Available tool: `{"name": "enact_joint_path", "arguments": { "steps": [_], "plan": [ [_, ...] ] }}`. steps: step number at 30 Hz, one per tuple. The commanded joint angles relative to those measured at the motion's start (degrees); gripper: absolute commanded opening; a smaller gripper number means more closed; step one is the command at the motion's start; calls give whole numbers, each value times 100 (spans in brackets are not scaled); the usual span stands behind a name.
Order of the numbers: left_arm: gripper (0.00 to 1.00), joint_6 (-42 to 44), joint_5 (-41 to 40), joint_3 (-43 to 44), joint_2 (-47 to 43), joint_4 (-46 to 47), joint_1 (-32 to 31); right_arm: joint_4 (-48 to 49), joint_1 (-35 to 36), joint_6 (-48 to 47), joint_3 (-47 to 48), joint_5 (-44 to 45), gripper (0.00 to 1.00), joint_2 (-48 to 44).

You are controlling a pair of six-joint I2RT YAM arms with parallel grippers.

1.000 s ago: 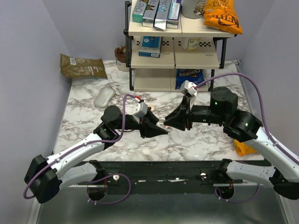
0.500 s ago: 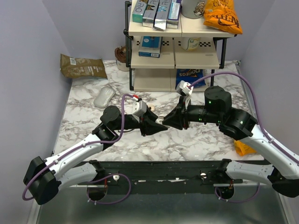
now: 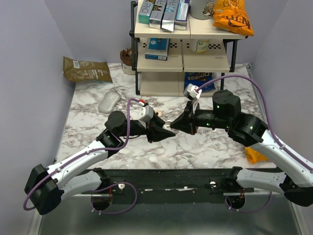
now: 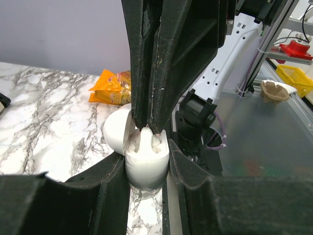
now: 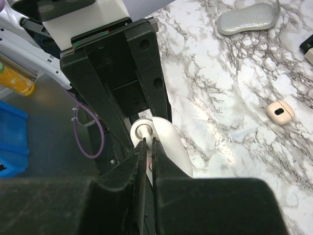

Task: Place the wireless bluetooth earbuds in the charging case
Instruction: Insert the left earbud into the left side groove of the charging case.

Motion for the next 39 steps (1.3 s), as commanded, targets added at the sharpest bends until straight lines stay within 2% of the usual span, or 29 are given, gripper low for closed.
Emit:
{"name": "enact_joint_path", "arguments": {
  "steps": [1, 5, 18, 21, 24, 25, 28, 31, 35, 36, 37, 39],
  "plan": [
    [0, 59, -79, 104, -74, 268, -51, -101, 81, -118, -24, -1, 8, 73],
    [0, 85, -131, 78, -74, 259, -51, -92, 125, -223, -33, -194, 1, 29],
    [0, 155, -360, 60, -136, 286, -51, -320, 204, -399, 29, -494, 2, 28],
    [0, 155, -395, 52, -171, 294, -51, -400, 221, -382, 29, -354, 8, 55],
    [0, 164, -439, 17, -215, 312, -51, -435, 221, -355, 46, -222, 24, 37],
    [0, 164, -448, -10, -232, 303, -51, -383, 213, -355, 46, -178, 33, -50],
    [0, 182, -439, -54, -250, 286, -60, -199, 221, -250, 72, 24, 44, -252],
    [0, 182, -457, -97, -268, 268, -51, -163, 221, -188, 282, 182, 48, -454],
    [0, 182, -422, -124, -294, 294, -51, -66, 213, -30, 284, 1235, 46, -709],
    [0, 191, -395, -141, -303, 294, -51, -40, 213, 92, 231, 1795, 42, -771],
    [0, 191, -369, -150, -311, 312, -51, -22, 204, 137, 205, 1992, 35, -771],
    [0, 191, -307, -185, -338, 382, -60, -48, 204, 189, 178, 2143, 30, -649]
  ]
}}
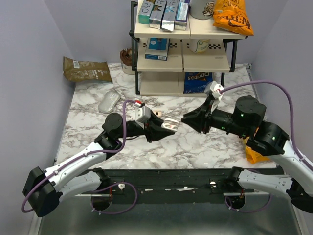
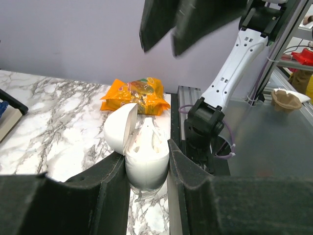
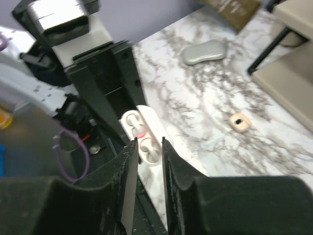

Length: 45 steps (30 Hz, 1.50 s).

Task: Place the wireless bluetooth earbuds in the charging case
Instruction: Insert the left earbud into the left side groove of the charging case, then close the charging case with the earbuds inside, then place the charging case with the earbuds at the center of the board.

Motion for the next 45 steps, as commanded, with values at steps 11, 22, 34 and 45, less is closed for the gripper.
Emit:
{"name": "enact_joint_path", "arguments": {
  "steps": [11, 22, 34, 45],
  "plan": [
    [0, 103, 93, -241, -216, 687, -58, -266, 20, 168, 227, 284, 22, 688],
    [0, 138, -21, -215, -154, 706, -67, -292, 38, -70, 157, -1070, 22, 714],
    [0, 51, -1653, 250, 258, -971, -49, 174, 29, 668, -432, 2257, 39, -94],
    [0, -1663, -2342, 1559, 3798, -1579, 188, 498, 20, 1354, -1995, 2937, 43, -296]
  ]
}}
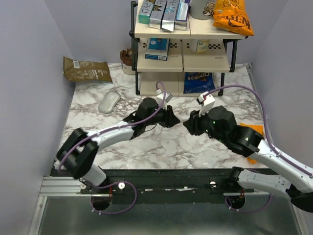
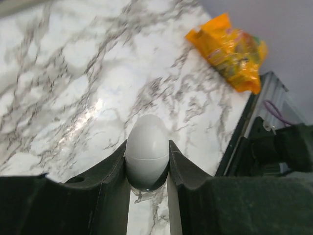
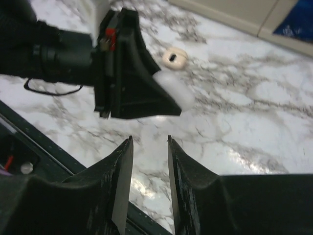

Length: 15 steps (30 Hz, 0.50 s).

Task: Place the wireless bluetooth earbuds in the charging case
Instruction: Place the charging case with the earbuds at the center of the board.

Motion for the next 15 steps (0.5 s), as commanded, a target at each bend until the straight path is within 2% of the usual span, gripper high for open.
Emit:
{"name": "enact_joint_path", "arguments": {
  "steps": [1, 2, 8, 15],
  "plan": [
    [0, -784, -304, 746, 1325, -233, 50, 234, 16, 379, -562, 529, 43, -394],
    [0, -794, -331, 871, 1728, -207, 50, 234, 25, 379, -624, 459, 43, -439],
    [0, -996, -691, 1610, 2846, -250, 235, 243, 16, 467, -949, 380, 44, -737],
    [2, -970, -770, 2085, 3411, -584, 428, 260, 25, 406, -1046, 292, 45, -843]
  ]
}}
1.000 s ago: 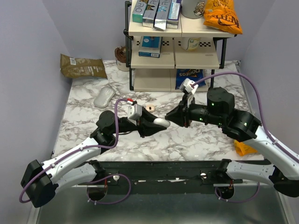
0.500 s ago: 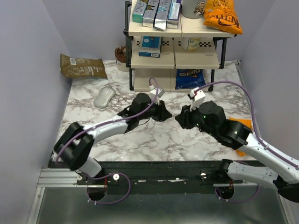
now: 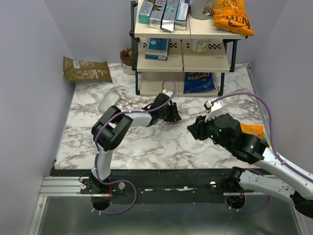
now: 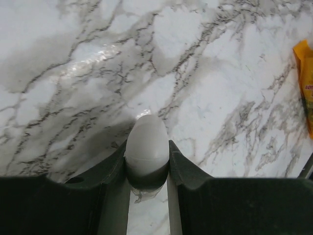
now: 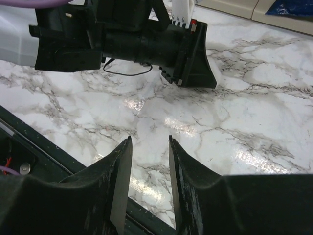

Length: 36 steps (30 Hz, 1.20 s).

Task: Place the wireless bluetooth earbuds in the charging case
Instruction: Place the charging case with the earbuds at the center of the board, then reset both arms

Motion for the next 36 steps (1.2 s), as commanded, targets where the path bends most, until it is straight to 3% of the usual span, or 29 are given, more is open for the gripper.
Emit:
{"name": "enact_joint_path", "arguments": {
  "steps": [1, 4, 7, 16, 22, 26, 30, 31, 32, 34, 36],
  "plan": [
    [11, -6, -239, 345, 193, -327, 101, 125, 16, 8, -91, 73, 45, -96],
    [37, 117, -301, 521, 299, -669, 127, 125, 16, -45, -91, 90, 46, -105],
    [50, 179, -301, 566, 325, -854, 136, 125, 16, -89, -100, 117, 47, -113],
    [66, 284, -362, 57, -130, -1083, 311, 72, 16, -133, -100, 249, 48, -122],
    [70, 451, -503, -489, -1378, -1434, 707, 54, 16, -98, -126, 319, 49, -157],
    [71, 846, -941, -489, -2544, -2372, 733, 54, 25, -106, -100, 416, 49, -166],
    [80, 1014, -1757, -638, -3513, -3042, 725, 72, 16, -115, -135, 486, 49, -193],
    [85, 918, -2360, -708, -3689, -3113, 725, 107, 16, -124, -187, 530, 49, -201],
    [99, 404, -2819, -909, -4030, -3183, 725, 133, 25, -124, -223, 565, 49, -184],
    [99, -222, -3767, -1156, -4314, -3297, 742, 221, 16, -133, -293, 600, 49, -149],
    [99, -828, -3948, -1394, -4631, -3403, 795, 239, 16, -133, -337, 627, 49, -79]
  ]
}}
